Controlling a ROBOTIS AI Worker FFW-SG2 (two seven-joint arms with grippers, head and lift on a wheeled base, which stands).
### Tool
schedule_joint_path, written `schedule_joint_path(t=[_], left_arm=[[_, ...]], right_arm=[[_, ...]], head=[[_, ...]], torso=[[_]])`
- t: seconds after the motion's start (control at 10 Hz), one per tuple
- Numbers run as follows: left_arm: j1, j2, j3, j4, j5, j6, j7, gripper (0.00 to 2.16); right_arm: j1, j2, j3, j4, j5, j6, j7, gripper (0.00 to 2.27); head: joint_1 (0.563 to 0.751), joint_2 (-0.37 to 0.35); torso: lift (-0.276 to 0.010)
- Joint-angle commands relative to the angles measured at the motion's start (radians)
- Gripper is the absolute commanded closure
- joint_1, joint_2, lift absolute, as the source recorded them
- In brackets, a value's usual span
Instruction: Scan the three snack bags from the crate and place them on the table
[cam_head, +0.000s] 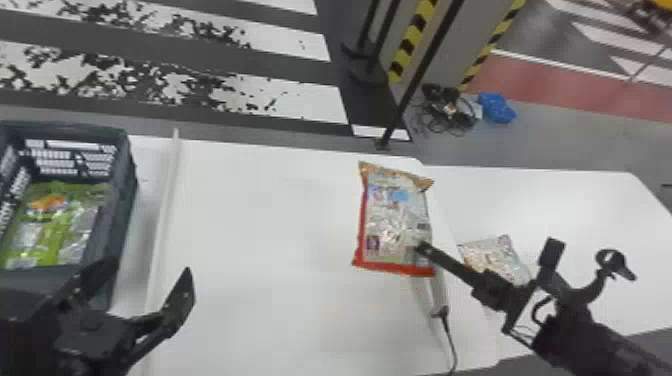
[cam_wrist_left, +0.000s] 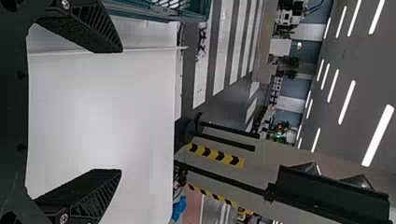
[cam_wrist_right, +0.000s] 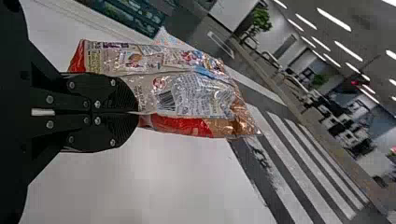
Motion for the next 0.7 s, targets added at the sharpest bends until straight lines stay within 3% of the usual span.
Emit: schedule_joint_path(t=[0.0,0.2,0.4,0.6], left_arm=[[0.000,0.000,0.000,0.004,0.000,0.001,0.000,0.08],[0.002,0.002,0.000,0.015,0.000,0.001,0.002,0.08],[0.005,0.003,0.000,0.013,0.000,0.001,0.003,0.08],[0.008,0.005,0.001,0.007,-0.002,0.001,0.003,0.08]], right_arm=[[-0.077,-0.004,-0.086,0.047,-0.037,0.025,-0.054,2.16],[-0.193,-0.047,-0.121,0.205,-0.031,-0.024,-0.185,2.16],[-0.291,-0.070,-0.121,0.387,0.034,-0.193,-0.366,2.16],[-0.302,-0.072,-0.112,0.459,0.034,-0.276,-0.530,2.16]], head=[[0.695,-0.350],[0.695,-0.350],[0.695,-0.350],[0.695,-0.350]], torso=[[-0.037],[-0.037],[-0.037],[-0.037]])
